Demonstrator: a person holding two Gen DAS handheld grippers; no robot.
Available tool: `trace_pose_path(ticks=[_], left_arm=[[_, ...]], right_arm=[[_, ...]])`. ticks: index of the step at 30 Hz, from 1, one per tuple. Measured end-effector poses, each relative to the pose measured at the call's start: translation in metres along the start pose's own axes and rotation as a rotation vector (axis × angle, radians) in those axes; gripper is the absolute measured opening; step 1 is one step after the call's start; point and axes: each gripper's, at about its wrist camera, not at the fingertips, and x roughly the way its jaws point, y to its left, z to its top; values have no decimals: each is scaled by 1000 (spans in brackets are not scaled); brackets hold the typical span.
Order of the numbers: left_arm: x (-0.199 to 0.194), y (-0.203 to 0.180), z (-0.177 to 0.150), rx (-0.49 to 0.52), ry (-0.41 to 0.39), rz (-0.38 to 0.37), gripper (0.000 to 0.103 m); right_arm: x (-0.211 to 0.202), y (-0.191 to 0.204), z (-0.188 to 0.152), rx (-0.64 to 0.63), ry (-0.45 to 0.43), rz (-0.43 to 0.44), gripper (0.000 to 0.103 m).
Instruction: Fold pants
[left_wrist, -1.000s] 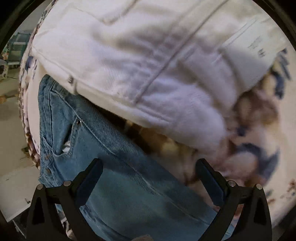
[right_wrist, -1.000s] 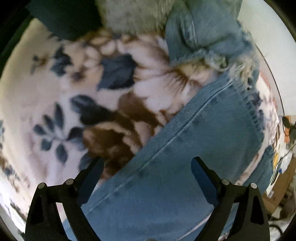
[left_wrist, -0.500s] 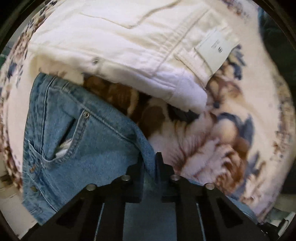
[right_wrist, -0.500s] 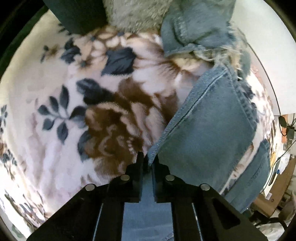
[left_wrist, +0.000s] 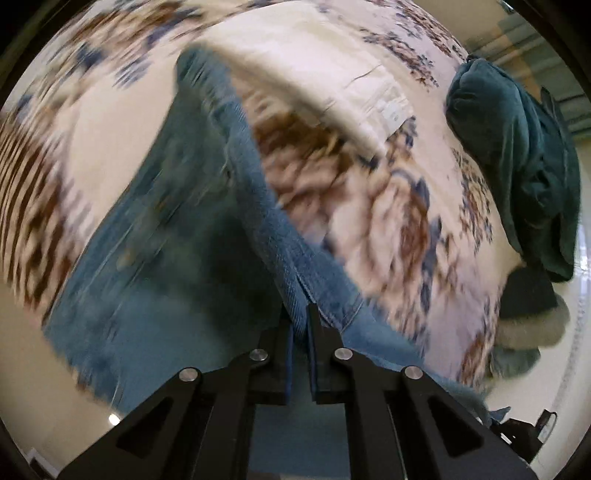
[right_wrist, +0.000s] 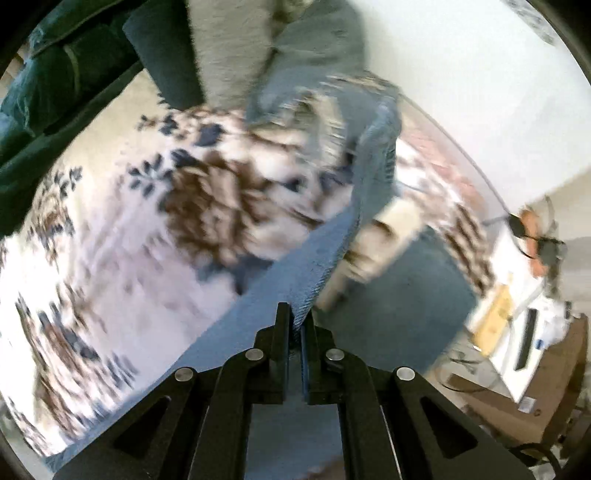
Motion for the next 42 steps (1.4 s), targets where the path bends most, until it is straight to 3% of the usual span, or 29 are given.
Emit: trace_pose_path(ticks=[6,8,10,11,12,14,16,18,22,23,25,28,33,36,37,42], left_arm=[[40,68,-77,-40,130,59,4],[56,88,-94,-83,159,63,5],[62,96,-104,-108,160,61,6],[60,99,-108,-124,142,43,9],[55,100,-110,-150,136,37,9],[42,100,-116,-176,98,29,9],[23,99,-123,-191,46,26,11],[5,102,-127,-195,-3,9,20],[-24,123,-125,-228,-116,15,55],[-26,129,-122,-242,-138,25,60],[-20,138,-109,-282,-163,53,60],[-11,159,-90,-353,-198,91,59],[7,184,-71,-496,-246,83,57],[17,185,-65,-521,-258,104,53],[21,185,-65,-518,-253,124,40],[19,184,-71,-445,-275,119,22]], right_arm=[[58,-55,-48,-21,97,-81,5],[84,-58,-56,-26,119,-53,5],[105,-68,-61,0,160,28,8],[111,-72,-63,1,181,55,18],[115,-78,-67,5,198,94,40],[111,-92,-73,17,187,177,59],[106,-108,-76,46,173,218,60],[107,-123,-78,85,174,241,60],[114,-153,-74,198,150,336,60],[118,-157,-73,213,141,353,60],[121,-167,-68,268,115,396,60],[125,-177,-58,311,91,411,58],[125,-173,-58,273,57,359,15],[117,-164,-59,234,29,330,5],[115,-164,-58,218,18,320,5],[95,-176,-54,191,-18,319,4]])
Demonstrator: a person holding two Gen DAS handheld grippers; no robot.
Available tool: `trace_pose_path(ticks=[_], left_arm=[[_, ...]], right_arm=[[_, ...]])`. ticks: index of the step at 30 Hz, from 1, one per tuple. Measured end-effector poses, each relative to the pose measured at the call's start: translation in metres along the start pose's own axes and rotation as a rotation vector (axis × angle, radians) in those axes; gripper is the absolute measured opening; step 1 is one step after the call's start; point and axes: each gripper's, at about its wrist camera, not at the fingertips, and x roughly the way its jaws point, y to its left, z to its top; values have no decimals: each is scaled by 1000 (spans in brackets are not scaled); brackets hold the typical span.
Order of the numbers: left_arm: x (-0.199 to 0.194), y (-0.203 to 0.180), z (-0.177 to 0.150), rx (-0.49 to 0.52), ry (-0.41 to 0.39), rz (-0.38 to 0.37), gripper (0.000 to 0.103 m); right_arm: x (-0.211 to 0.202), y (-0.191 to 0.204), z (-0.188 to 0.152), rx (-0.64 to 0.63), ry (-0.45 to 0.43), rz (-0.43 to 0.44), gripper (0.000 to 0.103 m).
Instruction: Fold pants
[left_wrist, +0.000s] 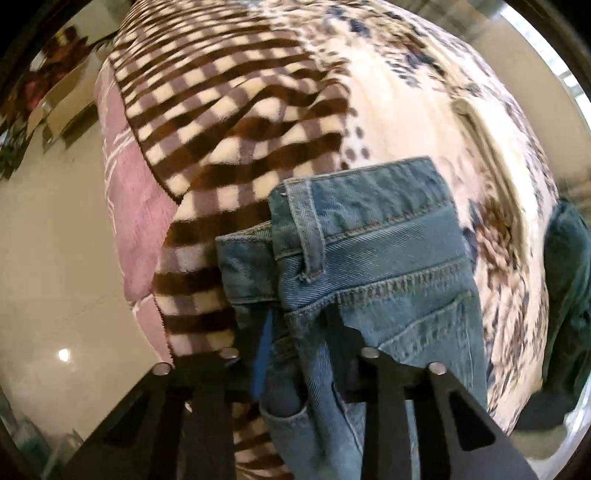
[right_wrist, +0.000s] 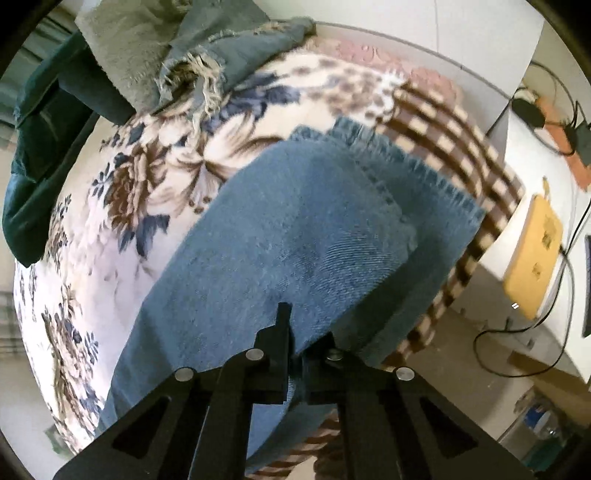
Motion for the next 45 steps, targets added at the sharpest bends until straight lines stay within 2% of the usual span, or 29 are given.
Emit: trace_pose_path(ticks=[1,2,3,8,10,11,12,13,15,16,17,21,25,26,27,28,31,34,37,41,43,45], left_arm=[[-5,0,0,20,-1,-6,16],[-12,2,-1,30,0,-17,4],[-18,5,-2,34,5,-25,0],[-36,28,-1,10,41,-32,1],[-39,28,-3,7,64,-67,2],[-40,27,-4,16,66,-71,3],[-40,23,-4,26,67,-75,3],[-40,18,-3,35,65,-84,6],[-38,8,1,44,56,-88,25],[-34,3,5,42,60,-89,43],[-32,0,8,38,63,-92,52],[-20,-8,28,20,41,-45,52],[2,-14,49,43,37,26,52],[9,-15,52,55,50,41,51],[17,-16,54,65,57,52,47],[19,-17,55,77,48,53,35],[13,-19,53,103,5,59,15],[-5,-14,48,115,-23,23,14],[-21,-3,45,102,-14,-12,14],[-41,8,41,108,-4,-19,14],[-43,13,39,106,6,-16,14],[-38,16,43,101,20,-7,14]], right_arm=[[-4,-2,1,-2,-5,1,4],[-9,-4,2,-5,-10,-1,4],[-13,-6,3,-10,-12,1,4],[-14,-9,5,-67,-17,-40,4],[8,-7,7,-113,70,-107,6],[16,-8,5,-116,101,-122,14],[25,-10,2,-105,145,-118,17],[30,-12,-2,-80,178,-79,19],[30,-10,-15,-58,199,-13,35],[31,-8,-20,-57,209,4,36],[33,-4,-27,-55,226,29,36],[50,11,-62,-34,309,106,36],[57,17,-79,-31,262,116,35],[56,16,-82,-25,238,110,22],[55,17,-82,-29,225,78,5],[54,16,-82,-26,217,65,4],[45,15,-80,-30,189,34,2],[30,13,-77,-33,182,44,2],[10,18,-72,-54,160,54,2],[-3,22,-64,-85,152,37,2],[4,21,-62,-100,182,17,2],[25,8,-62,-86,260,-46,5]])
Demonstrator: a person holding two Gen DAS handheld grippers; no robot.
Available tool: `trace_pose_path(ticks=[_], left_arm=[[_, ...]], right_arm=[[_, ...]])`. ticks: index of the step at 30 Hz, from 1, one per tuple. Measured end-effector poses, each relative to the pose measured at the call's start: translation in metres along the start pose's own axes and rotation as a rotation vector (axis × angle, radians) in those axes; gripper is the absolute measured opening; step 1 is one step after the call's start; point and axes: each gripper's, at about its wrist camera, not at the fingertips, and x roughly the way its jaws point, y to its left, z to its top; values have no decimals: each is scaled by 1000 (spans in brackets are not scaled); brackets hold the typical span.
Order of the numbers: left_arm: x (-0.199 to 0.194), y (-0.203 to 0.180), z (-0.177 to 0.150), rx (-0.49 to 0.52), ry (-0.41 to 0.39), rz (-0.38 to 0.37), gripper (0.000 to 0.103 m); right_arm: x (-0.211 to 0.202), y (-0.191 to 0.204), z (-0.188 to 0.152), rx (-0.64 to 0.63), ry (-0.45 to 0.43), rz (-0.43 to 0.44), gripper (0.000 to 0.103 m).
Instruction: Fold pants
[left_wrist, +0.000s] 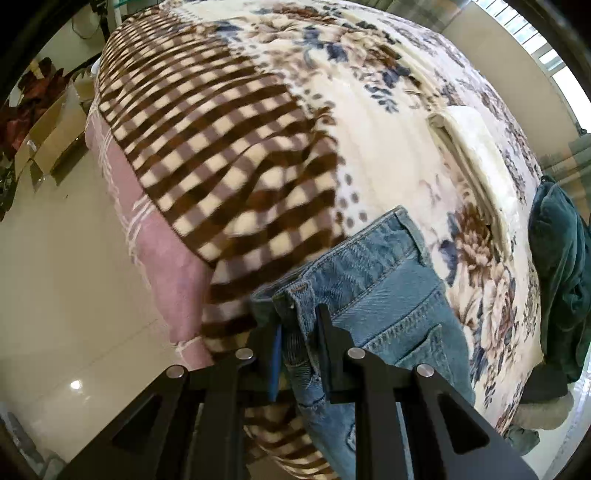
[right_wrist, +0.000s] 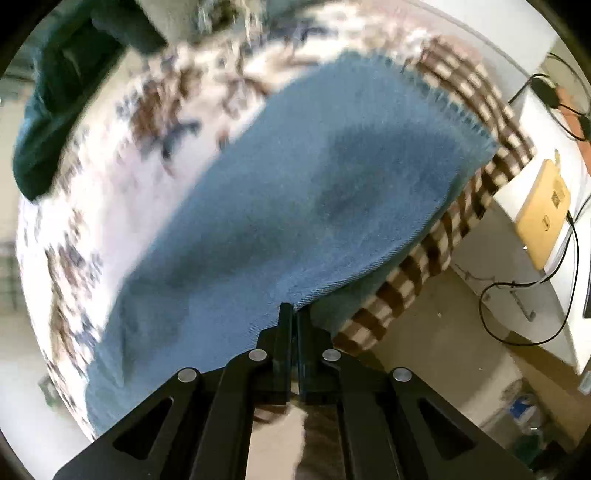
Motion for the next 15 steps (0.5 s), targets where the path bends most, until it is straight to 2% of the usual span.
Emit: trace_pose_path(ticks=[3,5,7,9,11,13,14,15], left_arm=[[22,5,-2,-13,74,23,18],[17,-4,-6,26,74,52,19],[2,-25,-16,137,31,106,22],[-17,-50,-34,241,-28,140,31],[-27,-74,-51,319,-47,126,56],[-30,-101,-74,391,-36,76,67],[-29,-110,-85,409,-16,52,67],[-25,-121,-95,422,8,27,67]], right_arm=[[21,-18,4,35,96,29,26],[11,-33,3,72,60,71,28],[-14,-56,5,119,-30,93,28],[-35,-77,10,182,-116,118,28],[-48,-98,23,247,-172,151,28],[-51,-123,41,349,-192,235,28],[-45,-136,53,409,-187,307,28],[-39,-142,61,443,-170,329,28]])
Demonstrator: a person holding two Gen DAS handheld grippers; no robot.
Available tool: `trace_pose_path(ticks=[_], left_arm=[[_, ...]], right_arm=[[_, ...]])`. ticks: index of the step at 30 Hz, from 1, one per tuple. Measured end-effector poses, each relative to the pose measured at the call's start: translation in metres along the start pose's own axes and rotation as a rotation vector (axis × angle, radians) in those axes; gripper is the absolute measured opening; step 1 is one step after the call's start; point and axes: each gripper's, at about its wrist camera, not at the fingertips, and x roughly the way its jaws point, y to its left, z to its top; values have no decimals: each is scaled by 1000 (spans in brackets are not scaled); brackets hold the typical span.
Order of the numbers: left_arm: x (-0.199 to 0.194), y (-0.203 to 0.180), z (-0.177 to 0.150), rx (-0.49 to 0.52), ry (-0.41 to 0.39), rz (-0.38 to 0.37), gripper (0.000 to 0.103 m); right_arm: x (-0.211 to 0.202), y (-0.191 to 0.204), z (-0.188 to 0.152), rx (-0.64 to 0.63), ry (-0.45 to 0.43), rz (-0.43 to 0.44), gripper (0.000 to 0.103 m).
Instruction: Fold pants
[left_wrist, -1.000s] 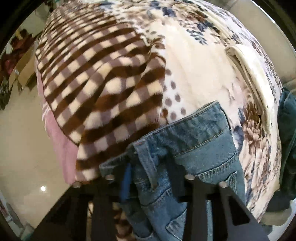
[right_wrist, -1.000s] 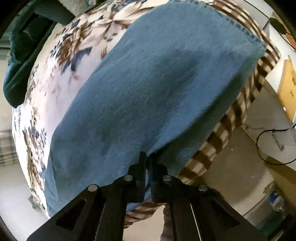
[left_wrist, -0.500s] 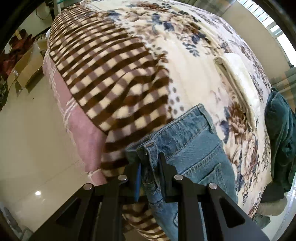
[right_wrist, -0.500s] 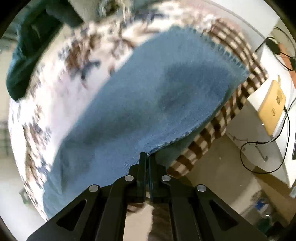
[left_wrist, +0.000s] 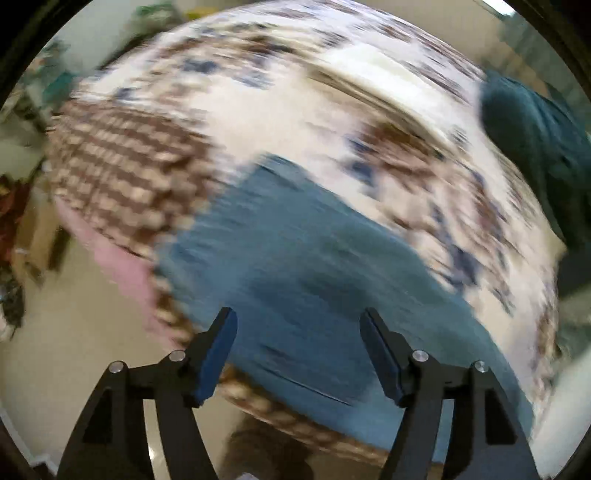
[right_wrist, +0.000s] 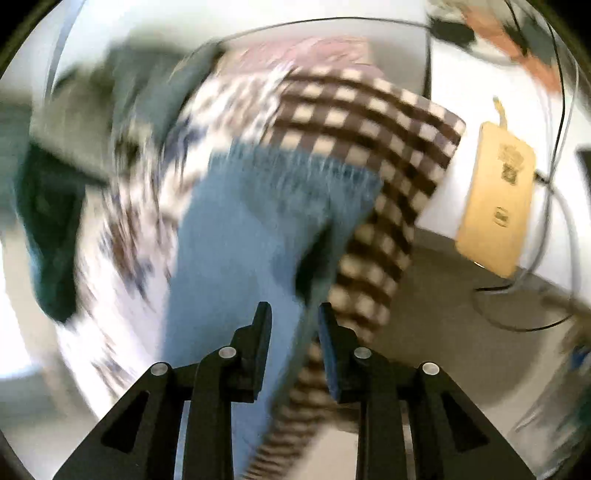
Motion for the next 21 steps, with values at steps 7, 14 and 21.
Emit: trace_pose_path(ticks=[7,14,21], left_arm=[[36,-110,-46,148,155,-117,67],[49,-166,-81,295,205,-125,67],[58,-177,-93,336,206,-93,67]], right_arm=[[29,3,33,33,-21,98,28],[32,32,30,-78,-89,70,4],[17,36,27,-280,-110,-39,16]])
